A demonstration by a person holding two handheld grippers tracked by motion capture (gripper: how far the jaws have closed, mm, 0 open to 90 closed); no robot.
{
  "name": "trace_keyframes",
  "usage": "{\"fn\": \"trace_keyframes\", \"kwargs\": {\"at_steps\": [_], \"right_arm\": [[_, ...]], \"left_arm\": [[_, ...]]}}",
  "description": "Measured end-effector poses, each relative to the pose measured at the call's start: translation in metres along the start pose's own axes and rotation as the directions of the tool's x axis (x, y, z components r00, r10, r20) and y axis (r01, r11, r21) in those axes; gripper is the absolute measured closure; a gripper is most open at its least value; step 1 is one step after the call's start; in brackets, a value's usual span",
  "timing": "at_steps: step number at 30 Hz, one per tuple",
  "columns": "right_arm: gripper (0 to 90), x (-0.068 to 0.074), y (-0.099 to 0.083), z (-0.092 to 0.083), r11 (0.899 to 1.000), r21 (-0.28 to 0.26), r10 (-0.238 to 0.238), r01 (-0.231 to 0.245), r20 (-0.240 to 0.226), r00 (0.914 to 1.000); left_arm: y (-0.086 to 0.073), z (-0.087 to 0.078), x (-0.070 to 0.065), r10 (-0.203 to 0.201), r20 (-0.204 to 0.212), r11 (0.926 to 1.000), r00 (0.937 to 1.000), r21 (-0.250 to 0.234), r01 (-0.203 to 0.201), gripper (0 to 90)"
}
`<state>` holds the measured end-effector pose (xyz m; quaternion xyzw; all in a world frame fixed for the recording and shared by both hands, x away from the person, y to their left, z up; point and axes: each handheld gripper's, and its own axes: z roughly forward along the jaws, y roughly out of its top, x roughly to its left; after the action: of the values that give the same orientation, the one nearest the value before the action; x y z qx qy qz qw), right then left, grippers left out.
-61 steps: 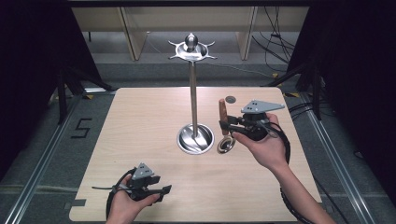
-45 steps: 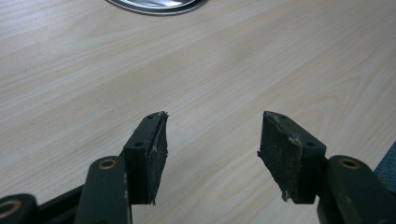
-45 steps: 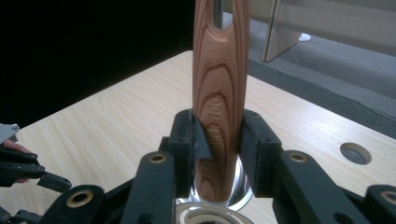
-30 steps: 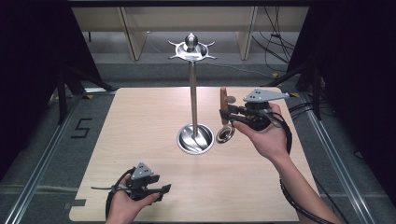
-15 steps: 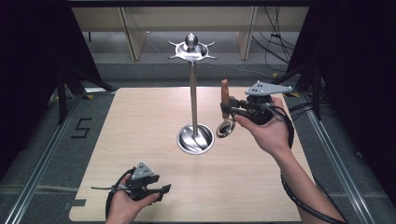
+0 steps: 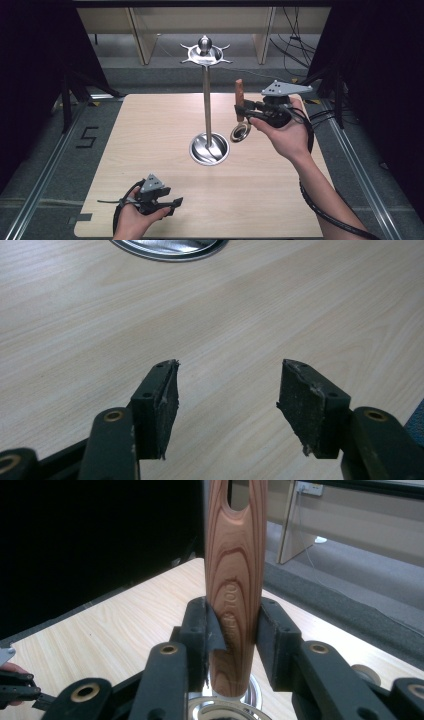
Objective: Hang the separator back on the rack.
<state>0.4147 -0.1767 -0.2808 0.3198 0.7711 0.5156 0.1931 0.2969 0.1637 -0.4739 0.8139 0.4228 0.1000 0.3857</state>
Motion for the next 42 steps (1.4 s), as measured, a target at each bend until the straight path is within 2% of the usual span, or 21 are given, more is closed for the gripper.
{"fn": "trace_keyframes", "kwargs": {"at_steps": [1, 3, 7, 8, 12, 17, 19, 20, 22, 23, 24, 25, 26, 28, 29, 33, 34, 36, 40, 41, 42], "right_arm": [[68.8, -0.001, 0.001, 0.001, 1.000, -0.009, -0.016, 0.016, 0.004, 0.9999], [68.7, -0.001, 0.002, 0.001, 1.000, -0.005, -0.004, 0.004, -0.005, 1.0000], [68.7, -0.003, 0.004, 0.002, 1.000, -0.005, -0.018, 0.018, -0.005, 0.9998], [68.7, -0.004, 0.005, 0.002, 1.000, -0.013, -0.023, 0.023, -0.005, 0.9997], [68.8, -0.006, 0.009, 0.002, 0.999, -0.018, -0.026, 0.026, -0.010, 0.9996], [68.8, -0.006, 0.013, 0.001, 1.000, -0.021, -0.020, 0.019, -0.008, 0.9998], [68.8, -0.006, 0.016, 0.001, 0.999, -0.033, -0.028, 0.028, 0.006, 0.9996], [68.7, -0.007, 0.018, 0.001, 0.999, -0.027, -0.025, 0.025, -0.007, 0.9997], [68.7, -0.007, 0.020, 0.001, 0.999, -0.031, -0.026, 0.026, 0.000, 0.9997], [68.7, -0.008, 0.021, 0.001, 0.999, -0.030, -0.026, 0.026, 0.002, 0.9996], [68.7, -0.009, 0.022, 0.001, 0.999, -0.033, -0.034, 0.034, -0.003, 0.9994], [68.7, -0.007, 0.022, 0.002, 0.999, -0.034, -0.013, 0.013, 0.006, 0.9999], [68.7, -0.009, 0.024, 0.002, 0.999, -0.033, -0.035, 0.034, -0.007, 0.9994], [68.8, -0.008, 0.025, 0.002, 0.999, -0.031, -0.016, 0.016, -0.006, 0.9999], [68.7, -0.009, 0.026, 0.003, 0.999, -0.034, -0.028, 0.028, -0.008, 0.9996], [68.7, -0.009, 0.028, 0.004, 0.999, -0.034, -0.020, 0.019, -0.005, 0.9998], [68.7, -0.010, 0.029, 0.004, 0.999, -0.034, -0.034, 0.034, -0.009, 0.9994], [68.8, -0.010, 0.032, 0.004, 0.999, -0.034, -0.030, 0.030, -0.003, 0.9995], [68.7, -0.011, 0.037, 0.004, 0.999, -0.029, -0.031, 0.031, -0.003, 0.9995], [68.7, -0.012, 0.038, 0.005, 0.998, -0.035, -0.046, 0.046, -0.009, 0.9989], [68.7, -0.011, 0.039, 0.005, 0.999, -0.024, -0.031, 0.031, -0.009, 0.9995]], "left_arm": [[0.000, 0.000, 0.000, -0.001, -0.001, 1.0000, 1.0000, -0.001, 0.001, 40.0], [0.000, 0.000, 0.000, -0.004, 0.007, 1.0000, 1.0000, -0.003, 0.004, 39.9], [0.000, 0.001, 0.000, -0.005, 0.001, 0.9999, 1.0000, -0.010, 0.005, 40.0], [0.000, 0.002, -0.001, -0.020, 0.006, 0.9995, 0.9998, -0.026, 0.020, 39.9], [0.000, 0.000, 0.001, -0.001, 0.010, 1.0000, 1.0000, 0.001, 0.001, 39.9], [0.000, 0.001, -0.001, -0.019, 0.006, 0.9996, 0.9998, -0.020, 0.019, 40.0], [0.000, 0.001, -0.001, -0.011, 0.003, 0.9998, 0.9999, -0.015, 0.011, 40.0], [0.000, 0.000, 0.001, 0.012, 0.002, 0.9999, 0.9999, 0.005, -0.012, 40.0], [0.000, 0.000, 0.001, 0.011, 0.001, 0.9999, 0.9999, 0.006, -0.011, 40.0], [0.000, 0.001, -0.001, -0.012, -0.003, 0.9998, 0.9999, -0.014, 0.012, 40.0], [0.000, 0.000, 0.000, 0.002, -0.002, 1.0000, 1.0000, 0.002, -0.002, 40.0], [0.000, -0.001, 0.000, 0.005, -0.001, 1.0000, 1.0000, 0.006, -0.005, 39.9], [0.000, 0.001, 0.000, -0.004, 0.007, 1.0000, 1.0000, -0.006, 0.004, 40.0], [0.000, 0.001, 0.000, -0.009, 0.006, 0.9999, 0.9999, -0.010, 0.009, 39.9], [0.000, 0.001, -0.002, -0.022, -0.002, 0.9996, 0.9998, -0.020, 0.022, 39.9], [0.000, 0.001, -0.001, -0.013, 0.011, 0.9998, 0.9999, -0.014, 0.013, 40.0], [0.000, 0.001, -0.001, -0.012, 0.006, 0.9998, 0.9999, -0.014, 0.012, 40.0], [0.000, 0.001, -0.001, -0.016, -0.003, 0.9998, 0.9999, -0.014, 0.016, 40.0], [0.000, 0.001, -0.001, -0.016, -0.003, 0.9998, 0.9999, -0.015, 0.016, 40.0], [0.000, 0.002, -0.001, -0.018, 0.007, 0.9996, 0.9998, -0.019, 0.018, 40.0], [0.000, 0.002, -0.001, -0.023, 0.010, 0.9995, 0.9997, -0.022, 0.023, 40.0]]}}
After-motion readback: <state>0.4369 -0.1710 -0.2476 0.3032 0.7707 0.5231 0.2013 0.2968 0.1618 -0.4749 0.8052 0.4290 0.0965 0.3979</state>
